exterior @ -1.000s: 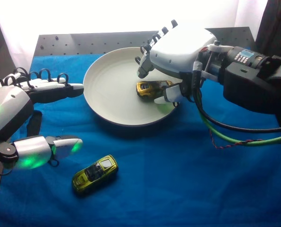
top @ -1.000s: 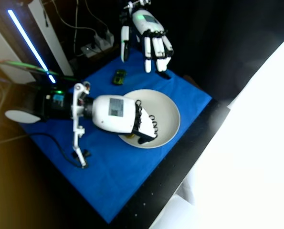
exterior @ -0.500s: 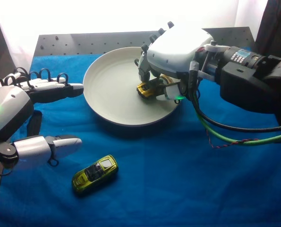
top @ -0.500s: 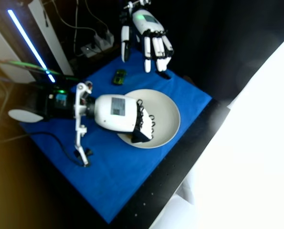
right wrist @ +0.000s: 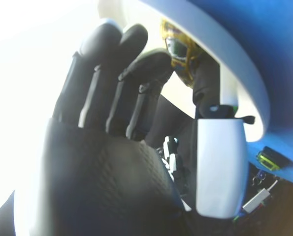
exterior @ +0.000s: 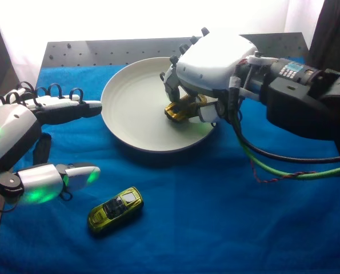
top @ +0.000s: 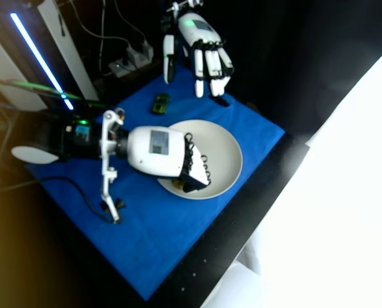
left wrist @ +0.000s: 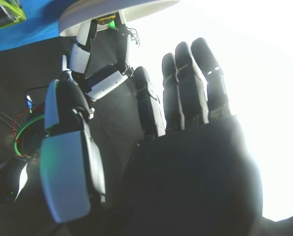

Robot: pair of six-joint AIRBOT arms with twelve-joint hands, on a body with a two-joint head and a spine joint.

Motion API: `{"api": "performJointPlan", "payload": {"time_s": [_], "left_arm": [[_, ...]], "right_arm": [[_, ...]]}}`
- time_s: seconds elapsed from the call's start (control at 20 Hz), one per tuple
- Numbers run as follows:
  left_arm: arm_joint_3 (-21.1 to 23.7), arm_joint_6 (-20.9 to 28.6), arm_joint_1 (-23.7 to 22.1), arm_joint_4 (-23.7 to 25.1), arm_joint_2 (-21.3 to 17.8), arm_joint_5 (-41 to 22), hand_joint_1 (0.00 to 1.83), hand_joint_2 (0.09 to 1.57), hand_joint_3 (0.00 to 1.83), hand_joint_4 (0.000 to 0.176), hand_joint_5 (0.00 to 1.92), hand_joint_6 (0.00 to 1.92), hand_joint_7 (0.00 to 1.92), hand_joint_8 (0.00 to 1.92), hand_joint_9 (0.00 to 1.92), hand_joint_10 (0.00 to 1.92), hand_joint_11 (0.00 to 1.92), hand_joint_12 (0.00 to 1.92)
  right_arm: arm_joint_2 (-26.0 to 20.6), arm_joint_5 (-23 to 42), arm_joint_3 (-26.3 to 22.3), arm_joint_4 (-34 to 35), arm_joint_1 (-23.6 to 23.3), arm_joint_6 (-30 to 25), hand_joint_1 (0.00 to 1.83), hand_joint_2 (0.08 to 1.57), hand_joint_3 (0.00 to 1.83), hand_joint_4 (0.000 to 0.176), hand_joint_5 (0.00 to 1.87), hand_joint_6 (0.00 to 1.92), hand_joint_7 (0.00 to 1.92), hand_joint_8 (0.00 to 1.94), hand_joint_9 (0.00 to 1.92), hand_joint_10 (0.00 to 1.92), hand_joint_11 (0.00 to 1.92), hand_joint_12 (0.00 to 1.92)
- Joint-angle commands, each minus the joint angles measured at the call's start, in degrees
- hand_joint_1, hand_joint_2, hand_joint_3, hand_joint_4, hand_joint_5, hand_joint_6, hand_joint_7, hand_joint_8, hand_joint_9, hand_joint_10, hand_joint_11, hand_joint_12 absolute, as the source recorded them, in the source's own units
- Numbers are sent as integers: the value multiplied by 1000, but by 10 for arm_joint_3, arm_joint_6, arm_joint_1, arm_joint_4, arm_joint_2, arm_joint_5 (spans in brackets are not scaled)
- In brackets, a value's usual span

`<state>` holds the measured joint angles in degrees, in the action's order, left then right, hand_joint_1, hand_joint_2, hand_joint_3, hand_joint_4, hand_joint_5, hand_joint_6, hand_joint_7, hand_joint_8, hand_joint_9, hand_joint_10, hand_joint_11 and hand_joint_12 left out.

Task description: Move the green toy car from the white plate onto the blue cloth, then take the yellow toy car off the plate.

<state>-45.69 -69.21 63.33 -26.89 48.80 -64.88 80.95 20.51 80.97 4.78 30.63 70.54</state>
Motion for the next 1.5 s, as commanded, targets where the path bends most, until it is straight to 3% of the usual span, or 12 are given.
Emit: {"api": "performJointPlan", "payload": {"time_s": [0.0, 0.2, 0.3, 0.45, 0.6, 0.75, 0.8, 0.9, 1.05, 1.25, 1.3, 1.45], "left_arm": [[0, 4, -4, 11, 1, -72, 690, 1035, 0, 158, 512, 5, 384, 5, 387, 4, 0, 1331], [0, 4, -3, 9, 1, -73, 714, 1028, 1, 141, 542, 11, 381, 2, 386, 2, 0, 1364], [1, 4, -3, 8, 1, -73, 707, 1022, 0, 154, 544, 10, 385, 3, 387, 3, 0, 1372], [2, 4, -3, 6, 0, -76, 714, 1026, 1, 170, 536, 2, 386, 1, 384, 2, 0, 1352], [6, 4, 0, 5, -4, -83, 709, 1022, 0, 151, 547, 6, 402, 7, 421, 17, 14, 1383], [10, 4, 7, 1, -9, -93, 713, 1033, 2, 152, 521, 1, 391, 2, 402, 8, 0, 1344], [11, 4, 10, -1, -9, -95, 705, 1041, 3, 160, 513, 0, 387, 0, 393, 4, 0, 1317], [13, 4, 12, -2, -13, -96, 705, 1043, 2, 154, 519, 3, 382, 0, 401, 7, 16, 1314], [15, 4, 16, -3, -19, -99, 682, 1042, 1, 136, 506, 0, 360, 0, 397, 4, 15, 1313], [17, 4, 24, -10, -19, -106, 669, 1039, 0, 141, 504, 1, 371, 4, 410, 8, 58, 1296], [17, 4, 24, -11, -19, -106, 659, 1044, 2, 140, 496, 0, 359, 1, 396, 1, 39, 1289], [18, 4, 24, -12, -19, -106, 674, 1041, 1, 134, 499, 1, 353, 0, 381, 0, 29, 1255]], "right_arm": [[-9, 90, -5, -2, -12, 2, 1222, 1168, 0, 0, 879, 1022, 896, 1310, 848, 1287, 731, 1746], [-52, 133, -48, -3, -20, 2, 1243, 1184, 2, 0, 856, 957, 868, 1446, 820, 1515, 758, 1840], [-78, 152, -73, -12, -20, 2, 1222, 1234, 3, 0, 776, 1017, 777, 1628, 931, 1885, 1003, 1918], [-108, 171, -110, -36, -20, 2, 1159, 1164, 0, 0, 881, 1149, 1039, 1899, 1196, 1921, 1290, 1921], [-154, 191, -153, -66, -19, 2, 1262, 1162, 0, 0, 866, 923, 954, 1368, 1151, 1558, 1113, 1776], [-187, 212, -190, -91, 0, 2, 1174, 1142, 0, 0, 921, 1095, 1192, 1486, 1283, 1727, 1294, 1872], [-203, 224, -206, -101, 11, 2, 1236, 1171, 6, 0, 852, 994, 966, 1453, 1176, 1679, 1178, 1859], [-226, 233, -230, -117, 30, 2, 1270, 1132, 0, 0, 872, 1033, 1063, 1110, 1110, 1360, 1036, 1690], [-262, 233, -264, -133, 72, 2, 1283, 1101, 0, 0, 944, 873, 1120, 1019, 1140, 1232, 1026, 1625], [-284, 234, -300, -136, 123, 2, 1308, 1106, 0, 0, 1337, 177, 1130, 1049, 1207, 1329, 1131, 1664], [-286, 234, -307, -137, 135, 1, 1384, 1056, 0, 0, 1222, 417, 1118, 850, 1047, 1218, 1012, 1616], [-284, 233, -312, -148, 163, -36, 1402, 1052, 0, 0, 1146, 533, 1096, 877, 992, 1197, 947, 1507]]}}
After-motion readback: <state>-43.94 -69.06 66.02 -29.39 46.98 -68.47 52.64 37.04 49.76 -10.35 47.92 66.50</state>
